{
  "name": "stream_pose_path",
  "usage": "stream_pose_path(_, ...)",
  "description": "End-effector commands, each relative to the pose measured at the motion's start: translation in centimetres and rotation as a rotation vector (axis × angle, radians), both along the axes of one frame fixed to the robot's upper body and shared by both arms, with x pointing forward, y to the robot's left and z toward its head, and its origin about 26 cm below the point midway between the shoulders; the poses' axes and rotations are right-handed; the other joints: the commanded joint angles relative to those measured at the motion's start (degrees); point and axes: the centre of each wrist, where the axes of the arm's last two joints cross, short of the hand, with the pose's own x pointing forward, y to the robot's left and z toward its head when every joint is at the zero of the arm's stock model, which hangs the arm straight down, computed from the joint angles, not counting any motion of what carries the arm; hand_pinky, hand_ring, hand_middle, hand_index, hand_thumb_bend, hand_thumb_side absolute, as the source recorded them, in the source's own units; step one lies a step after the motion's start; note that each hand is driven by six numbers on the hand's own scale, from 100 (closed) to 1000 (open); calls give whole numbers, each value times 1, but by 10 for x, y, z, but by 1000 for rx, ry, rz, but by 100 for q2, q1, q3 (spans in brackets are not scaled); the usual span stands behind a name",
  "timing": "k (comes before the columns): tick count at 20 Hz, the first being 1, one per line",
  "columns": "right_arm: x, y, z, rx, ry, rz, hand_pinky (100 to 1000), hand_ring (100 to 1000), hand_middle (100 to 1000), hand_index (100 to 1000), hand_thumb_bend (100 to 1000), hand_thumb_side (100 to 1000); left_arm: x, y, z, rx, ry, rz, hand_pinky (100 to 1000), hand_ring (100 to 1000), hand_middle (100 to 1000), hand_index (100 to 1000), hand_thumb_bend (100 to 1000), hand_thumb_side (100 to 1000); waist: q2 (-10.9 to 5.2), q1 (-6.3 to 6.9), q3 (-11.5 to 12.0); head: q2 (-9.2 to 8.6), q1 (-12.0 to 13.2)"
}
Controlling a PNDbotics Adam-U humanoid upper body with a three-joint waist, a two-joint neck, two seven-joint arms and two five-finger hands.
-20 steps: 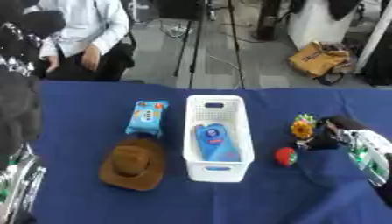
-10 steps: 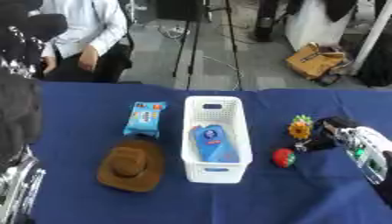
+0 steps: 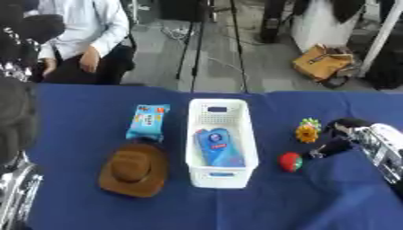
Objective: Pick up objects on the table and place them in the box.
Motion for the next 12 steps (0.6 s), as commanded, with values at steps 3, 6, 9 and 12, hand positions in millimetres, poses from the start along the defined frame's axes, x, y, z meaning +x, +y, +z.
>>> stream_pose_path(3,-2,-14,33,-53,-11,-31,969,999,818,942,759,587,-3,-1,8,15,-33,-5,830,770,793,805,100,821,-121,-1,9,-51,-86)
stream_pose_path(6,-2,-16,40,-63,-35,-43,967,996,812,941,754,602,-3,-1,9,16,-33,-6,830,771,794,805,100,821,-110,-8,27,-81,-265)
stream_pose_path(9,-3,-17,41,-70,-60,-47,967,996,811,940,752,603,-3,-1,9,17,-35,-7,830,771,794,805,100,821,-100,-9,41,-96,-315)
stream_pose_path(12,-3,-17,43,-70,-80,-47,966,994,806,938,750,605,-3,-2,10,18,-37,-10,830,771,794,805,100,821,-84,-9,60,-118,-311)
